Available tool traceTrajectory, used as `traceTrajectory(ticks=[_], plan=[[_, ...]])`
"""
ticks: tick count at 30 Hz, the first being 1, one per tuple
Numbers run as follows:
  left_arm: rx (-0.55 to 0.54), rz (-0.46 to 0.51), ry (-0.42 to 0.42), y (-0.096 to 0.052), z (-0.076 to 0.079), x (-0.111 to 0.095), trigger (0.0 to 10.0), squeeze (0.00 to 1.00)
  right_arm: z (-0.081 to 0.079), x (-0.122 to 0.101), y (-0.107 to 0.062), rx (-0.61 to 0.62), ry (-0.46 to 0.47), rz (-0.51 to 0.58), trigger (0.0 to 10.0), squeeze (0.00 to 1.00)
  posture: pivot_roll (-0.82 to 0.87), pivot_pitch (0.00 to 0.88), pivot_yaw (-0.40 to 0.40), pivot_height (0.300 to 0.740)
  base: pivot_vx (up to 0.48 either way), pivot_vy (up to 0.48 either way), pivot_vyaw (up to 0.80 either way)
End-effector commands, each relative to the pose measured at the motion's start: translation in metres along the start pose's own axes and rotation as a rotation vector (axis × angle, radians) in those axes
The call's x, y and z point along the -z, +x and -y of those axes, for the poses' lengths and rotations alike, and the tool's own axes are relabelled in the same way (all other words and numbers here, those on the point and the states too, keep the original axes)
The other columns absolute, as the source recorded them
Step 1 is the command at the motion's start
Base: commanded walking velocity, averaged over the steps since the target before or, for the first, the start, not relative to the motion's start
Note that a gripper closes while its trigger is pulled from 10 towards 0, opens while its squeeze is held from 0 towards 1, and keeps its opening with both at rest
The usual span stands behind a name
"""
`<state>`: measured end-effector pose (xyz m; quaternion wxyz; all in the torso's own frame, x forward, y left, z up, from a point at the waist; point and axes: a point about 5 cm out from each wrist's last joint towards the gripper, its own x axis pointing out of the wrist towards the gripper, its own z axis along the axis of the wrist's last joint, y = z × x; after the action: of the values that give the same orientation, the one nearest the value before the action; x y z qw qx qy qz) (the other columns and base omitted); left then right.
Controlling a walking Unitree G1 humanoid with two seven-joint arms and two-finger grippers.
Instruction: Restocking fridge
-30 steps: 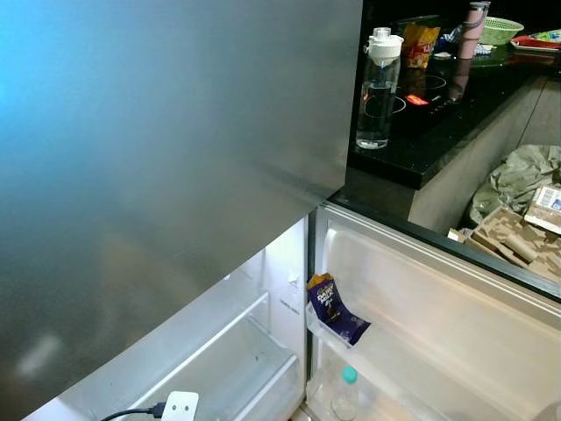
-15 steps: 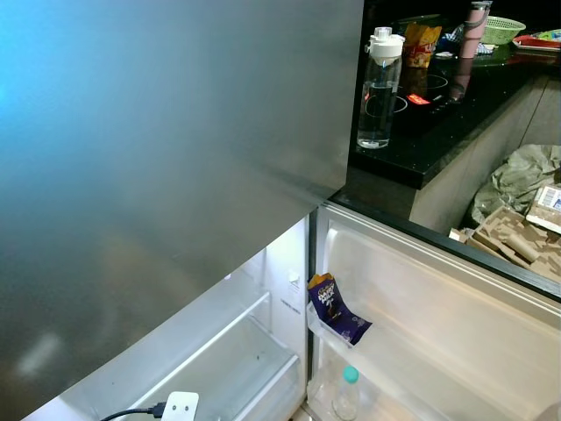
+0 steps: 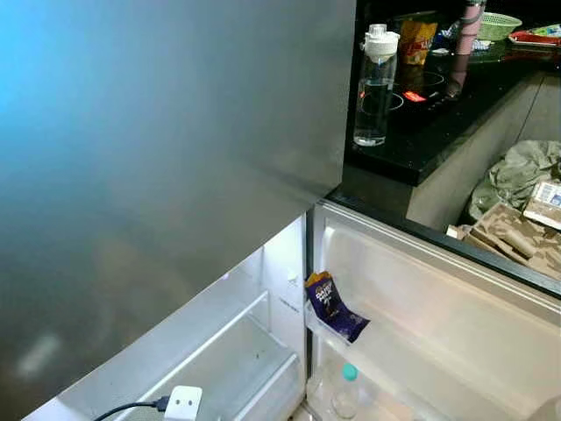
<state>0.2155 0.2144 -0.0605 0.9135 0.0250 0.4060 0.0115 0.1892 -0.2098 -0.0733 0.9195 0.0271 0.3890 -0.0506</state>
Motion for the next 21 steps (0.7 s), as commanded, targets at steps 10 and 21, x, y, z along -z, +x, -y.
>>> traceTrajectory(ticks=[10,21], plan=[[-0.001,-0.023,0.017,-0.0013,-0.0024,0.0054,10.0,0.0,0.004,0.0085,-0.0027,0.011,0.01,-0.031,10.0,0.0,-0.09,0.13,0.042,0.721,-0.274,0.0,0.0],[-0.001,-0.029,0.017,-0.0019,-0.0023,0.0082,10.0,0.0,0.0023,0.0115,-0.003,0.012,0.009,-0.046,10.0,0.0,-0.09,0.135,0.042,0.721,-0.28,0.0,0.0]])
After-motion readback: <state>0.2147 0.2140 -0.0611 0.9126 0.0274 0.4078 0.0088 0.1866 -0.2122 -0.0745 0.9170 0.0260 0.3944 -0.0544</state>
